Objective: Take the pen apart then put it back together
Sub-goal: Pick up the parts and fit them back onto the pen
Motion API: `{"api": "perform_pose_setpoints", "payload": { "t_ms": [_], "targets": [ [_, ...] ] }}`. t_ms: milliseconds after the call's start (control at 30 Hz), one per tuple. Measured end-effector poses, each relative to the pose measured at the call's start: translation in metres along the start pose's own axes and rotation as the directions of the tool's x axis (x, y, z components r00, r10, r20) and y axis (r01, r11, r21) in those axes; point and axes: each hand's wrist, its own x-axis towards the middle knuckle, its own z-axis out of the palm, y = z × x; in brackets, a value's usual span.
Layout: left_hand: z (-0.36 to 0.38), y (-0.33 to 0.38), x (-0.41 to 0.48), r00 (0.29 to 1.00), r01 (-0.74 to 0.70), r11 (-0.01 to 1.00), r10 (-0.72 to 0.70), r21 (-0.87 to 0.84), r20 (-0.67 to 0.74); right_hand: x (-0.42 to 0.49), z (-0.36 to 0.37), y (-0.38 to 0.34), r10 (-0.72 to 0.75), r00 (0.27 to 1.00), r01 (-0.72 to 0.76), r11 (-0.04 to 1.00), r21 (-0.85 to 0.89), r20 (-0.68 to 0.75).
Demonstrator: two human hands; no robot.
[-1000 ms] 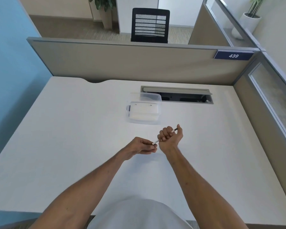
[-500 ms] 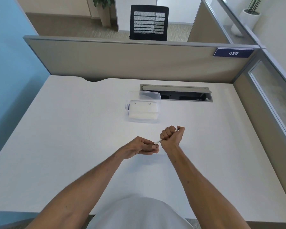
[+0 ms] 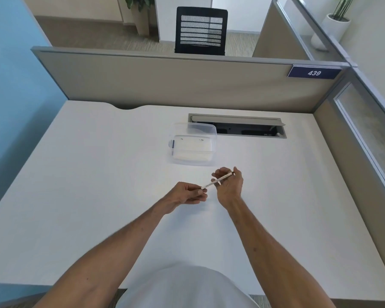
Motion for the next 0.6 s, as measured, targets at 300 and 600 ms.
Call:
{"api": "perform_pose_setpoints", "payload": {
  "t_ms": [300,600],
  "targets": [
    [-0.023,-0.005,0.000,0.949,-0.033,0.990,0.074,0.136,-0.307,0.005,-0.021,0.004,-0.216,0.971,0.228,0.680,-0.697,0.107],
    [-0.035,-0.006,0.002,0.870,0.011,0.778,0.302,0.629,-0.389,0.009,-0.017,0.019,-0.277,0.920,0.334,0.187,-0.924,0.276]
  ]
}}
